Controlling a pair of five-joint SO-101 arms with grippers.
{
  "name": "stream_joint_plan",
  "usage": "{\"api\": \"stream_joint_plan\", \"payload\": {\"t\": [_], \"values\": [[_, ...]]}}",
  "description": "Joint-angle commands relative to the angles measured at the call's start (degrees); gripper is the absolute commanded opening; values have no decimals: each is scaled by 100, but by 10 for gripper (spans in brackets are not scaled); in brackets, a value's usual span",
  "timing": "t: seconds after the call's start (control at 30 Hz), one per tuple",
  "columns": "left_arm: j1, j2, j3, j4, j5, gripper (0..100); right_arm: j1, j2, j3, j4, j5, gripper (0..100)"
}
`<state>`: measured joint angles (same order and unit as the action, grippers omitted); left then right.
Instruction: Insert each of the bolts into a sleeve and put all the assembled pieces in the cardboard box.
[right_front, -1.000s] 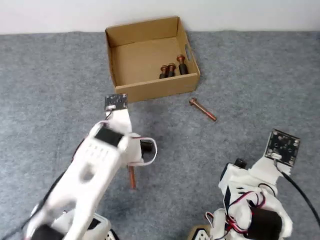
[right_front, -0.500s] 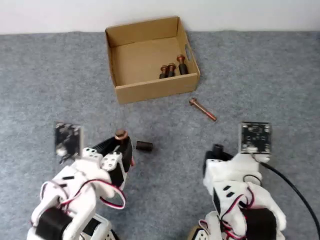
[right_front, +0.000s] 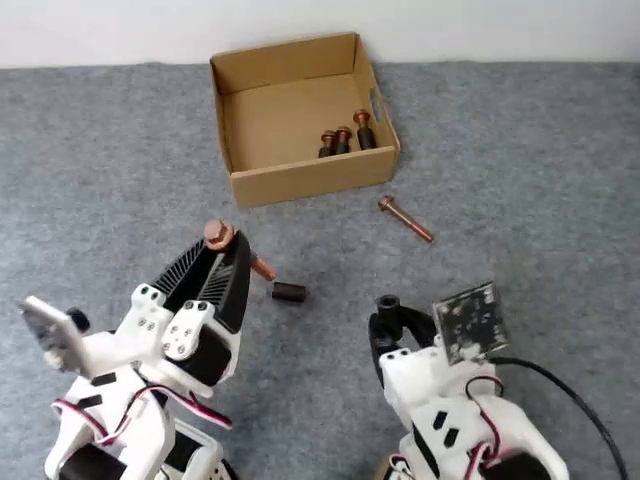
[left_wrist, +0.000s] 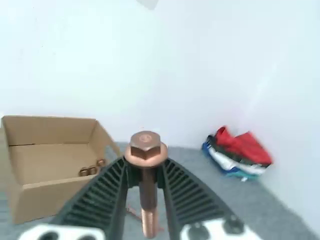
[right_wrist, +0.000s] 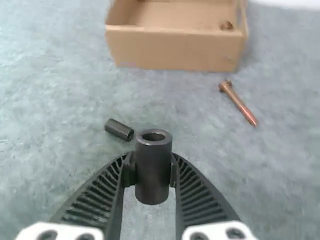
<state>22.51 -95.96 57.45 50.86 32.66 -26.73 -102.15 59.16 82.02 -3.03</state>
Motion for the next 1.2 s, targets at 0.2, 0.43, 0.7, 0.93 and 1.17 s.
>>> {"api": "stream_joint_plan", "payload": {"t": [0.2,0.43,0.7,0.93,1.17], "values": [[844,0,-31,-299,308,4,-998,145,149,-1174,1187,8],[958,9,75,-308,422,4,-1455,567,158,-1763,1741,8],[958,9,207,-290,668,4,-1666,927,132,-2325,1899,8],[958,0,479,-299,651,4,-1666,989,123,-2659,2215,8],[897,9,523,-334,642,4,-1666,945,123,-2633,2321,8]]}}
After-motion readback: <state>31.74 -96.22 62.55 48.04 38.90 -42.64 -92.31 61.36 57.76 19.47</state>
